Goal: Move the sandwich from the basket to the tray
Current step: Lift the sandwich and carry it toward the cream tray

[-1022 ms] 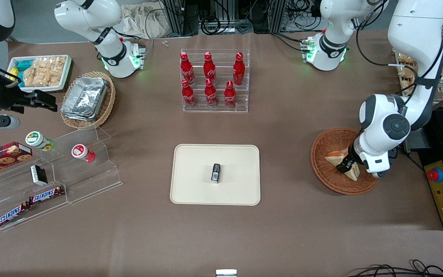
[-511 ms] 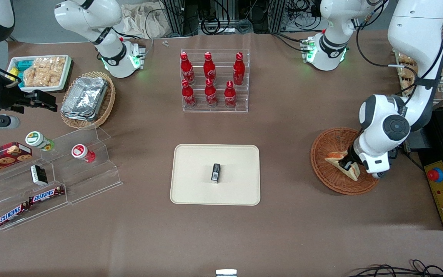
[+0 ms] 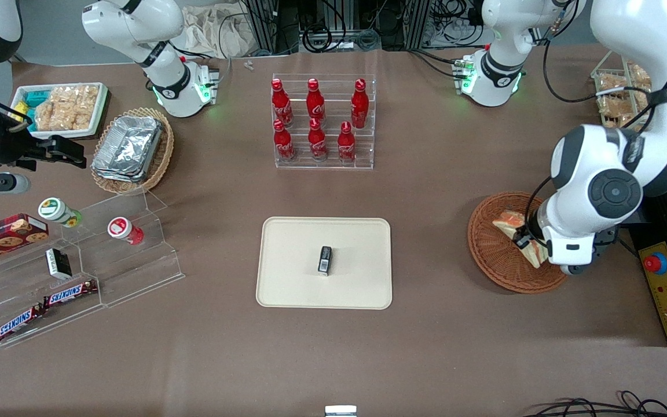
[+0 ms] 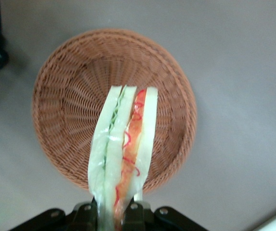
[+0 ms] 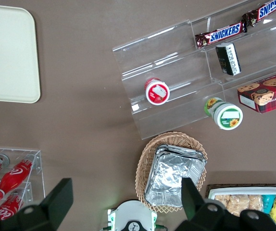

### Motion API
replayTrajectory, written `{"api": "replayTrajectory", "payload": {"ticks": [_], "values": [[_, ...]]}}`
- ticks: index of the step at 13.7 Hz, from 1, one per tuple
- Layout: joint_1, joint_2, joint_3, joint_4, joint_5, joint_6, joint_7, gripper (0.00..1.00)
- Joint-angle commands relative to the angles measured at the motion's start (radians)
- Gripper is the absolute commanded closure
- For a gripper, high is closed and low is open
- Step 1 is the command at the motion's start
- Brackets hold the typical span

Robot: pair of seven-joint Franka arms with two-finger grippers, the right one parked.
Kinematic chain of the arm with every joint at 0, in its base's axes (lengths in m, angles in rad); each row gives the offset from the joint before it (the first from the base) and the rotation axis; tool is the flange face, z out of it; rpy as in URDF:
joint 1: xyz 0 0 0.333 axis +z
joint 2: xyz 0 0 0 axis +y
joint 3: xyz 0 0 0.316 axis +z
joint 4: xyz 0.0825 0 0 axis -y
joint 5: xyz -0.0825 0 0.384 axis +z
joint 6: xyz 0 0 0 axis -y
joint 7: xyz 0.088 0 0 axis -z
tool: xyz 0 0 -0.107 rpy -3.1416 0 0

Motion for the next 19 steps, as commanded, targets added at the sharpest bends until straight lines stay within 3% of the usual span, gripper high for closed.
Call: {"api": "replayTrajectory", "payload": {"ticks": [1,5,7,13,16,19], "values": [[-0.006,0.025,-0.073,0.215,0.002,-0.199,0.118,1.00],[-0.029,0.069,-0.227,0.296,-0.018,-0.204,0.202,1.00],[-0.108,0.112,-0.235,0.314,-0.016,-0.201,0.196,1.00],[-0.334,0.305,-0.229,0.325,0.091,0.015,0.117,1.00],[-0.371,0.390,-0.229,0.323,0.226,0.110,0.025,1.00],[-0.388,0.427,-0.229,0.316,0.298,0.144,0.021,1.00]]}}
